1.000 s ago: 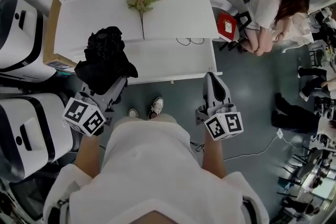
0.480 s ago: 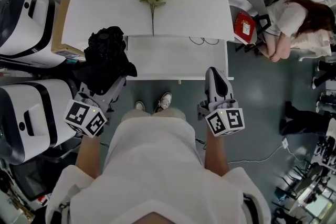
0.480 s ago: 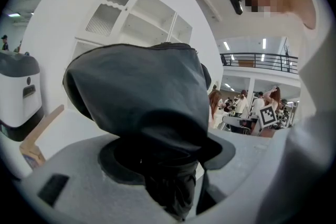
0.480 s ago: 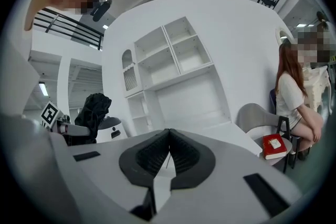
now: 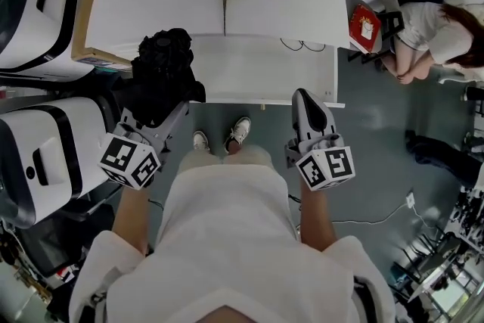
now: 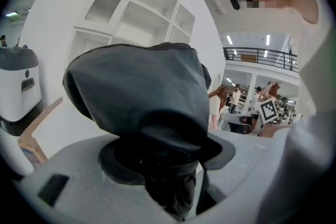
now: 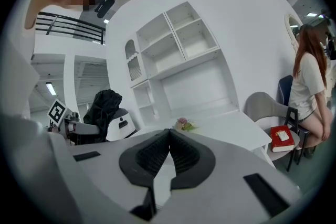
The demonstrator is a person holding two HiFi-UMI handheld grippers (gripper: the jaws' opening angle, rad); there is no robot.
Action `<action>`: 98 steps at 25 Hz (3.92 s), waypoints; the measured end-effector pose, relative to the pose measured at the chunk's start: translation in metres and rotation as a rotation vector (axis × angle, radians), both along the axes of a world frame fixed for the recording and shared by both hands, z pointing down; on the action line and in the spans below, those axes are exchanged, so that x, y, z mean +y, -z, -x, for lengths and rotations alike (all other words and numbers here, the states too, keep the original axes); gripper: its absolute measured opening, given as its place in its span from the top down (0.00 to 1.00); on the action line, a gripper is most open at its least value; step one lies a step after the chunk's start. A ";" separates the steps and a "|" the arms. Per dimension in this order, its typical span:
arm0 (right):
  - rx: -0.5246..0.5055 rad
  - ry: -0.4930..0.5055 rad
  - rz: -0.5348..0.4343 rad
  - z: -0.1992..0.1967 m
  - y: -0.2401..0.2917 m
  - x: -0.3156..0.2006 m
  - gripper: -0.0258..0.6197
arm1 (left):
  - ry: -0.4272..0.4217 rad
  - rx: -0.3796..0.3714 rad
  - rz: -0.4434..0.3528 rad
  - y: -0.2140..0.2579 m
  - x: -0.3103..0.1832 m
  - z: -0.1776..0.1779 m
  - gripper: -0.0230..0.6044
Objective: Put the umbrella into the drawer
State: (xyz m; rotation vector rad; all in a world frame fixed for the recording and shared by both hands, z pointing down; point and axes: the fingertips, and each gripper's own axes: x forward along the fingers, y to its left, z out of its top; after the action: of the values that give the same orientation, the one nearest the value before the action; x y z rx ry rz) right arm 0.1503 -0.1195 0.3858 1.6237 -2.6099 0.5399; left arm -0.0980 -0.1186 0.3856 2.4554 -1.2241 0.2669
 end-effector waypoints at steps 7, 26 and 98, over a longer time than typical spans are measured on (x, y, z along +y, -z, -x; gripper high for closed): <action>0.003 0.028 0.047 0.010 -0.020 -0.014 0.96 | -0.045 -0.040 0.054 -0.030 -0.017 -0.009 0.51; -0.018 0.079 0.125 0.007 -0.079 -0.040 0.96 | -0.211 -0.243 0.137 -0.115 -0.057 -0.059 0.51; 0.110 0.091 0.223 -0.029 -0.160 -0.032 0.96 | -0.737 -0.744 0.312 -0.349 -0.103 -0.160 0.51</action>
State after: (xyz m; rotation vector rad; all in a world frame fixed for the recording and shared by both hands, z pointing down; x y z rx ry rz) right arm 0.1796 -0.1517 0.5456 1.4193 -2.4303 0.6871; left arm 0.0624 -0.2220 0.7350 2.4680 -0.3521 1.5388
